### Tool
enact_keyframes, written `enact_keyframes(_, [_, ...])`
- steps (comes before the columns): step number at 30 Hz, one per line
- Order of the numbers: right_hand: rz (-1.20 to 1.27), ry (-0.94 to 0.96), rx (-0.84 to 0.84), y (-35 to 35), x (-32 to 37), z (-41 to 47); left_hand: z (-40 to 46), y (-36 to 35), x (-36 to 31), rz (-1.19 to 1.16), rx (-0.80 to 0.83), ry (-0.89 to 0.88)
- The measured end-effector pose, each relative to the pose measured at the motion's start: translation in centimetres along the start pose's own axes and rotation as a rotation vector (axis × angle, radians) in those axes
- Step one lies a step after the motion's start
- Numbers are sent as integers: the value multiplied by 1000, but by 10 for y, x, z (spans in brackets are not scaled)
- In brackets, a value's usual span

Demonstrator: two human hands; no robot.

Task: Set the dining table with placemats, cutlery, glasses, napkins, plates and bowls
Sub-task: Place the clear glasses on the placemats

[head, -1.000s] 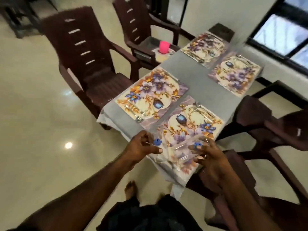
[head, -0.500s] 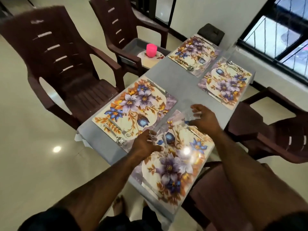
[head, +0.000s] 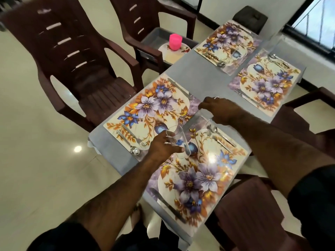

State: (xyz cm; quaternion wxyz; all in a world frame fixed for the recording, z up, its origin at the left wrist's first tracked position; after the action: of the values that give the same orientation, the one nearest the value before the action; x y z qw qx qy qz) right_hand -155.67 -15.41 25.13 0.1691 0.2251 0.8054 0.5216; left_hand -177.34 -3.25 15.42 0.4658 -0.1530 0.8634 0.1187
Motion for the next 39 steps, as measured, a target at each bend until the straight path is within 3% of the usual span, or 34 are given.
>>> enact_keyframes(26, [-153,26,-6,-12,-11,-12,-27,13,-4,33,-10,19])
enact_keyframes(30, [133,-122,-214,23,-19,-36,-32,20,-26,145,17,-11])
enact_keyframes(33, [526,-63,-401,31,-2,-55,-31,27,-51,212,73,-22])
enact_keyframes(36, [964,-43,-279,14,25,-50,-17,34,-71,199,178,2])
enact_keyframes(39, [1125,-57,-145,-3,54,-33,10,37,-86,251,300,18])
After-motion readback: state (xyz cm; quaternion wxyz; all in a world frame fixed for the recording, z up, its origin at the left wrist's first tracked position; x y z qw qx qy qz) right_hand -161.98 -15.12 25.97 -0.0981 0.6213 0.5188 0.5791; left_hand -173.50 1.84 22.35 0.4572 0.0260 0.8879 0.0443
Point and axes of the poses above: each hand's wrist, its own z-axis towards the middle knuckle, its own y-axis out of the back of the hand, x = y × z, the point moved 10 cm from there along z, towards the middle knuckle, and after that the axes turned 3 degrees about x, right-handed, at the moved point
